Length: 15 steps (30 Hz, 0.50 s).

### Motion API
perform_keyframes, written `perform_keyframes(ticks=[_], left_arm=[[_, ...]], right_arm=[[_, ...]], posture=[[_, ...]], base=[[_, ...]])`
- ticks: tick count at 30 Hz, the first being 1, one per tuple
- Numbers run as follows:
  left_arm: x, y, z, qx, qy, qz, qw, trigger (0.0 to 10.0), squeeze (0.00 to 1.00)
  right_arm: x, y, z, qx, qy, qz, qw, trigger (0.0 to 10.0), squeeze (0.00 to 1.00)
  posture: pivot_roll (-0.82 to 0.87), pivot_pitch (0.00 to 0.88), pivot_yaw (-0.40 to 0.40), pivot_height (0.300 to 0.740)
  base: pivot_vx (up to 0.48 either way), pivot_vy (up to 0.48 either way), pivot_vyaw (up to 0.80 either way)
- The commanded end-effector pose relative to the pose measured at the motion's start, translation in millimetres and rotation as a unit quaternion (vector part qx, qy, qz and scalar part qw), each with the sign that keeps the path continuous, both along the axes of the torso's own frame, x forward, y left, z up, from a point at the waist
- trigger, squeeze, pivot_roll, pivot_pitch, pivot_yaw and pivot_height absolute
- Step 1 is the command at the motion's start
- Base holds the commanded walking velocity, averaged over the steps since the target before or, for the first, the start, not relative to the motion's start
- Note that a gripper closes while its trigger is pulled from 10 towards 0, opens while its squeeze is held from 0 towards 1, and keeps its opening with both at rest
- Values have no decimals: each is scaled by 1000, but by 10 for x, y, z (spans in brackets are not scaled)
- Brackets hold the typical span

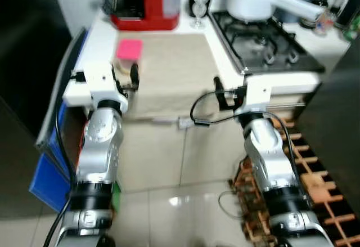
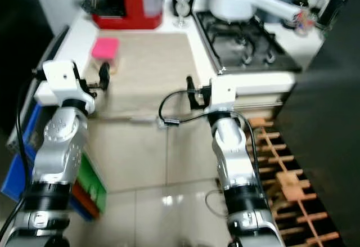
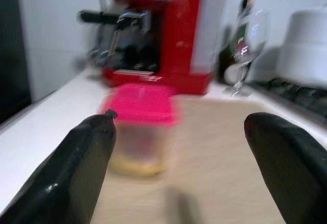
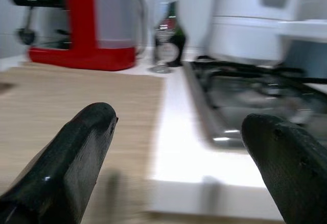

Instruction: Restocking fridge

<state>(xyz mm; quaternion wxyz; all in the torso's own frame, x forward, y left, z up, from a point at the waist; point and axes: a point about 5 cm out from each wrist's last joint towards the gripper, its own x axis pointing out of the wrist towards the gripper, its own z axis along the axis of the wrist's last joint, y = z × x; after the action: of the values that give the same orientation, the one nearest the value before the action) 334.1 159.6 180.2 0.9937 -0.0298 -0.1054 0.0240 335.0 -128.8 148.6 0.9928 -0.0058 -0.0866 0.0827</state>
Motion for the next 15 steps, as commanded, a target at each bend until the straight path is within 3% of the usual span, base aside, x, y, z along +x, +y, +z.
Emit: perform_keyframes(ticks=[1, 10, 15], left_arm=[[6, -28, 217, 17, -40, 12, 999, 10000, 0], [113, 248, 570, 21, -45, 60, 997, 10000, 0], [184, 263, 529, 2, -8, 33, 999, 10000, 0]], right_arm=[[0, -67, 32, 1, -5, -11, 1000, 10000, 0], [-98, -48, 19, 3, -5, -5, 1000, 10000, 0], [-165, -37, -43, 9, 6, -8, 1000, 10000, 0]], posture=[[-32, 0, -19, 740], [-24, 0, -25, 740], [-19, 0, -12, 740]], base=[[0, 0, 0], [0, 0, 0], [0, 0, 0]])
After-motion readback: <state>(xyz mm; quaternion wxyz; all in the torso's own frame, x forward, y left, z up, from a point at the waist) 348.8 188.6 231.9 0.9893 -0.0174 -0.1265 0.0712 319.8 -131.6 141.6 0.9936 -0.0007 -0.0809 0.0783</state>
